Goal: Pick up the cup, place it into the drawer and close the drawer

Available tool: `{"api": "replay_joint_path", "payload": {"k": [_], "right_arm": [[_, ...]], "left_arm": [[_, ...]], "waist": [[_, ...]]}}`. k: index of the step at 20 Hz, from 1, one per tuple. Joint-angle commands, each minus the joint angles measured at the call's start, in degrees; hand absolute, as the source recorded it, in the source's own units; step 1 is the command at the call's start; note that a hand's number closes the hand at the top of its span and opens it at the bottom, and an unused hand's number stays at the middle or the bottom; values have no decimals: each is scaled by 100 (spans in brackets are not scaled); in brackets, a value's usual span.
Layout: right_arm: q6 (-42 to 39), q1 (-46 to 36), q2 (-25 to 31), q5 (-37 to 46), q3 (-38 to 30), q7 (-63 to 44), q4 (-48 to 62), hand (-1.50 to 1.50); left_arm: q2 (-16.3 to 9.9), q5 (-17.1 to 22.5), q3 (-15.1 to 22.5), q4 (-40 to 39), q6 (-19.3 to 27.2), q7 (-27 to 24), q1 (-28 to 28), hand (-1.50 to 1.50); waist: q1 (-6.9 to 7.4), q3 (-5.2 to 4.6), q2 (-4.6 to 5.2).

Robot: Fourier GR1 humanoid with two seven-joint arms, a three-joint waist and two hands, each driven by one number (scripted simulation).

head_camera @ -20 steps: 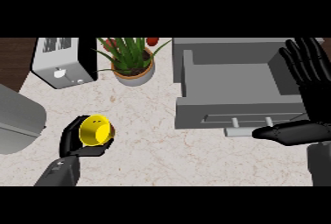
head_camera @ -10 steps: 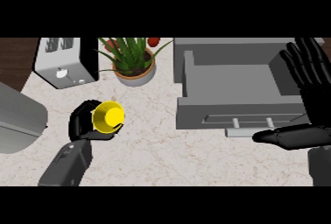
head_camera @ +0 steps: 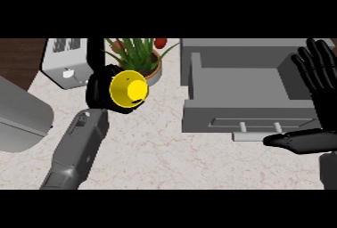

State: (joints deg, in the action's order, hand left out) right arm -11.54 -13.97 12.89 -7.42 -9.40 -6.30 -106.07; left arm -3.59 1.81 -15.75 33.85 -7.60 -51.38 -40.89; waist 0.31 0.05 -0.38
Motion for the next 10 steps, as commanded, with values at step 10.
{"api": "replay_joint_path", "payload": {"k": [10], "right_arm": [[146,-214,-103,221,93,114,205,-150]], "left_arm": [[356,325,1110,1217,1404,2557,-1747,150]], "waist": [[-149,0,30]]}}
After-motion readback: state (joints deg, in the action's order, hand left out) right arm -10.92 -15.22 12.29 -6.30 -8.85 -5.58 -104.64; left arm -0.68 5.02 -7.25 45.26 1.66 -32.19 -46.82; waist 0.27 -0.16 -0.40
